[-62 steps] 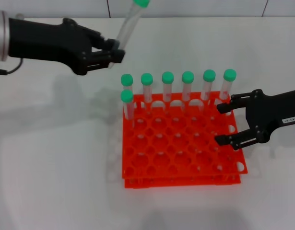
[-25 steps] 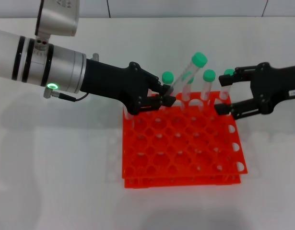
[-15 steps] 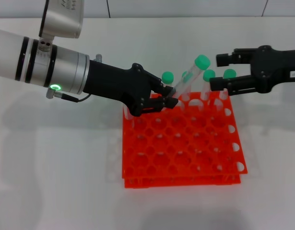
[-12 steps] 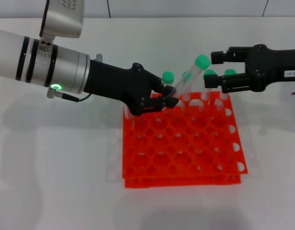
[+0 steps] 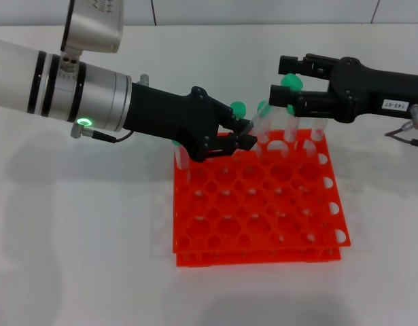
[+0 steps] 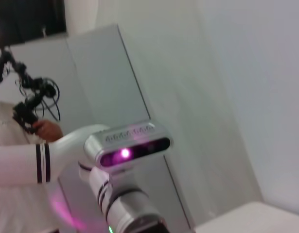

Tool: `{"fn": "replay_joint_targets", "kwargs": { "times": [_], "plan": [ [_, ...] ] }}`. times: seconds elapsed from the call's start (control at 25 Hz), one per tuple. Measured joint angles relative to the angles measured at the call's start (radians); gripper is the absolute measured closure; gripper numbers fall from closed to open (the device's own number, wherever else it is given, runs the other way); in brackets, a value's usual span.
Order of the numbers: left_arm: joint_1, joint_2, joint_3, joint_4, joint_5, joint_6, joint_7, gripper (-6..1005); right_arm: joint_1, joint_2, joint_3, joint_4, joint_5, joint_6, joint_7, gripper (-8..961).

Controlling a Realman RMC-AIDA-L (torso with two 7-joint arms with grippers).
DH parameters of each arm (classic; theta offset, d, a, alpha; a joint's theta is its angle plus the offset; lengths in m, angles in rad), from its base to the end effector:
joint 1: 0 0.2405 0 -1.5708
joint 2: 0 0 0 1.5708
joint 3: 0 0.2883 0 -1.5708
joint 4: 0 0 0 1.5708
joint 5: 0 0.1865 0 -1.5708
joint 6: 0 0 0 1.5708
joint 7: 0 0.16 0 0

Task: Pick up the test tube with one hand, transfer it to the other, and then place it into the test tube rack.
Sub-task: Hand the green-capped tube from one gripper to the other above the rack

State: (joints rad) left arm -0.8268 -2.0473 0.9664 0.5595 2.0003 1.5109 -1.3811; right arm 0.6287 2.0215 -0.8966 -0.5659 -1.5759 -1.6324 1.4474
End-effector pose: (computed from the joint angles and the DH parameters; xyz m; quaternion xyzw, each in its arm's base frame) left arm -0.1765 0.3715 -0.0662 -0.9854 -0.0628 -0.1581 0.0075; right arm 0.1937 0.3549 -0.0097 -0.9051 0.1776 0.3813 0.0625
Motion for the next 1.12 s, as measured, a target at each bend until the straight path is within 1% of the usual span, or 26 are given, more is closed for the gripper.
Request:
{"fn": "replay_joint_targets", "kwargs": {
  "times": [0.24,0.52,0.88,1.08,1.12],
  "plan": [
    [0.000,-0.003,-0.002,0.001,-0.003,0.000,0.000,806,0.006,0.005,-0.014,0.125,0.083,0.039,-0.112,143],
    [0.002,-0.004,-0.006,0.002,-0.004,-0.001,0.001,805,-0.002,0.006,-0.039,0.226,0.181,0.042,-0.234,183],
    [0.006,-0.004,-0.006,0.004,-0.006,-0.021,0.001,805,-0.016,0.006,-0.047,0.251,0.207,0.023,-0.271,234],
    [0.003,-0.007,-0.006,0.004,-0.008,-0.024,0.001,806,-0.015,0.006,-0.051,0.260,0.217,0.018,-0.288,263],
    [0.002,-0.007,-0.006,0.004,-0.008,-0.024,0.001,806,-0.015,0.006,-0.052,0.263,0.222,0.018,-0.291,281]
  ]
}}
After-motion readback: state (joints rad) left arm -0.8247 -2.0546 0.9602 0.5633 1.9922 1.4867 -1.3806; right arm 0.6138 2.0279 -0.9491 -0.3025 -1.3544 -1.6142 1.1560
